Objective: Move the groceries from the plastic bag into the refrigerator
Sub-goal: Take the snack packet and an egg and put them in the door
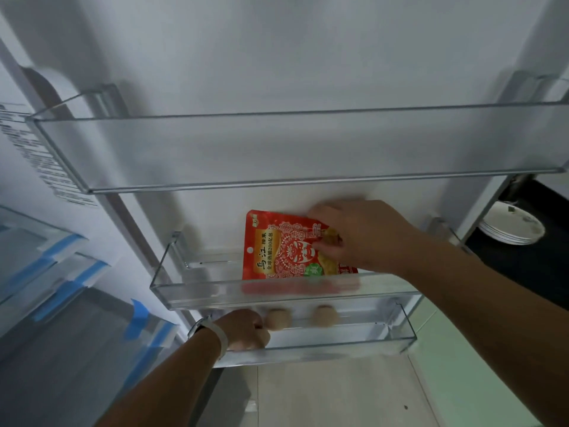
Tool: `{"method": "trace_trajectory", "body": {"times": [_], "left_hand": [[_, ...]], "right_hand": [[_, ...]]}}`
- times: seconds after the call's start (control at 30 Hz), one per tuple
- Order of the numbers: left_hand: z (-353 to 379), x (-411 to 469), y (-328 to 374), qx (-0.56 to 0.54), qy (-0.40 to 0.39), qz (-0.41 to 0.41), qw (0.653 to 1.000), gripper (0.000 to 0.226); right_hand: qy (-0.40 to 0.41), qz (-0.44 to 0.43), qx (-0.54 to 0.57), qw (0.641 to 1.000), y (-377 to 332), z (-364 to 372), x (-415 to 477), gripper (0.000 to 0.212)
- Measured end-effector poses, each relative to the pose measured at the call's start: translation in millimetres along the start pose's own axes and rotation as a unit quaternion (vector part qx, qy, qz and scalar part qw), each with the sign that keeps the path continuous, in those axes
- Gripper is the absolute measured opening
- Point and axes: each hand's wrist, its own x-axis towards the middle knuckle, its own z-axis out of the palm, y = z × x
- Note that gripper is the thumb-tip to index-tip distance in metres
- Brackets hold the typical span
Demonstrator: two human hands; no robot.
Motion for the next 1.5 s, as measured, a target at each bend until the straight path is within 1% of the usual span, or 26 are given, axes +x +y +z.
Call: {"method": "trace_trajectory", "body": {"times": [0.1,0.2,0.3,0.33,0.37,0.47,0.53,0.63,0.7,0.77,0.8,0.97,1.03,1.13,1.27,1.33,1.43,1.5], "left_hand": [[-1,2,-2,0.015,-0.002,-0.001,1.000,0.015],[2,9,-9,0.006,-0.004,-0.009,1.000,0.015],[5,9,-15,-0.018,0.011,-0.013,1.000,0.036],[5,6,-14,-0.024,0.024,-0.015,0.999,0.042],[5,3,-13,-0.033,0.042,-0.015,0.998,0.043],[4,-11,-8,-0.062,0.117,0.011,0.991,0.027],[5,-22,-3,-0.038,0.168,0.031,0.985,0.021],[6,-33,1,0.017,0.204,0.043,0.978,0.033],[7,-36,4,0.025,0.217,0.070,0.973,0.043],[9,-40,12,0.014,0.230,0.127,0.965,0.064],[11,-41,15,0.000,0.240,0.156,0.958,0.070],[24,-44,27,-0.061,0.274,0.255,0.925,0.061],[29,-49,35,-0.078,0.272,0.294,0.913,0.056],[37,-51,47,-0.110,0.251,0.349,0.896,0.051],[45,-49,68,-0.123,0.216,0.407,0.879,0.047],[49,-49,83,-0.117,0.204,0.431,0.871,0.047],[57,-51,105,-0.100,0.176,0.448,0.871,0.050],[64,-58,120,-0.069,0.159,0.463,0.869,0.052]], "right_hand": [[0.015,0.002,-0.003,1.000,1,4,-3,0.047],[0.040,0.006,-0.002,0.999,3,4,-7,0.044],[0.056,0.025,0.039,0.997,4,3,-13,0.042],[0.062,0.035,0.068,0.995,5,3,-14,0.039],[0.070,0.045,0.100,0.991,6,4,-16,0.037],[0.096,0.063,0.156,0.981,8,8,-20,0.035],[0.112,0.068,0.158,0.979,10,8,-24,0.039],[0.111,0.083,0.168,0.976,9,6,-31,0.040],[0.112,0.089,0.165,0.976,7,4,-35,0.037],[0.111,0.102,0.154,0.977,5,2,-41,0.035],[0.113,0.108,0.146,0.977,4,1,-44,0.035],[0.141,0.135,0.109,0.975,-9,-3,-73,0.039],[0.151,0.152,0.086,0.973,-17,-4,-88,0.043],[0.163,0.181,0.043,0.969,-27,-1,-114,0.041],[0.165,0.246,-0.007,0.955,-42,13,-152,0.040],[0.146,0.288,-0.026,0.946,-48,20,-173,0.042],[0.097,0.342,-0.031,0.934,-54,26,-206,0.047],[0.071,0.369,-0.030,0.926,-57,28,-229,0.050]]}}
